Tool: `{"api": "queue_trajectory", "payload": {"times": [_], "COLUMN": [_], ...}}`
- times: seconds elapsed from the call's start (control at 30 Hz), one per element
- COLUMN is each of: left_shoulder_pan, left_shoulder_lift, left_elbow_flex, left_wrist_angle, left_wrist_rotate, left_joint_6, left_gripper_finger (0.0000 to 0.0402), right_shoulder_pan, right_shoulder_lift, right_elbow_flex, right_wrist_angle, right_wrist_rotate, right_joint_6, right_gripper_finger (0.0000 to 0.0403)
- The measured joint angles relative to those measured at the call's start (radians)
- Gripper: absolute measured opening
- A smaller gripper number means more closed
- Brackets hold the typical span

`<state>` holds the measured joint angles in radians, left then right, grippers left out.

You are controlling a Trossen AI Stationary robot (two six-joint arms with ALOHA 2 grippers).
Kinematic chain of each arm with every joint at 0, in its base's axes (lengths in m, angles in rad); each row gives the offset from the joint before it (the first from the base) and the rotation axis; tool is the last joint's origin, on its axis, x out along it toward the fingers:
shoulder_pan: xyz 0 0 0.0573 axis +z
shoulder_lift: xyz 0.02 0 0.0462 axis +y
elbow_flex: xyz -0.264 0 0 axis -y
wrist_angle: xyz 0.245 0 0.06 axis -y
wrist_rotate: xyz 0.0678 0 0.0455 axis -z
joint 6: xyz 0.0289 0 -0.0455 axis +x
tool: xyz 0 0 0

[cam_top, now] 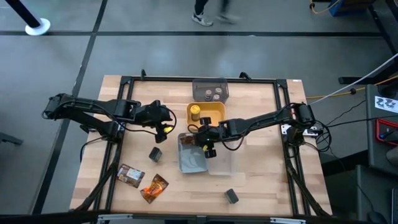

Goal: Sort spices by type
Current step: Put the left black seasoning can into the transparent bin

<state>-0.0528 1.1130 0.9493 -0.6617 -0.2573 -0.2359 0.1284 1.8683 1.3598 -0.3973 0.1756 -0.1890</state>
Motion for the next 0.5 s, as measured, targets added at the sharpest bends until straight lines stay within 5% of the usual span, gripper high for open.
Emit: {"api": "queue_trajectory", "payload": {"times": [0.5], "left_shoulder_pan": [0.000], "left_shoulder_lift": [0.000], "left_elbow_flex": [0.000], "left_wrist_angle": [-0.018], "left_wrist_rotate": [0.031], "left_joint_6": [-0.019], "left_gripper_finger": [0.0125], "right_shoulder_pan": [0.000], "right_shoulder_lift": [0.000], "right_elbow_flex": [0.201], "right_wrist_angle": [-0.265], "right_wrist_rotate": [0.026], "right_joint_6": [0.000], "right_gripper_finger": [0.0184]}}
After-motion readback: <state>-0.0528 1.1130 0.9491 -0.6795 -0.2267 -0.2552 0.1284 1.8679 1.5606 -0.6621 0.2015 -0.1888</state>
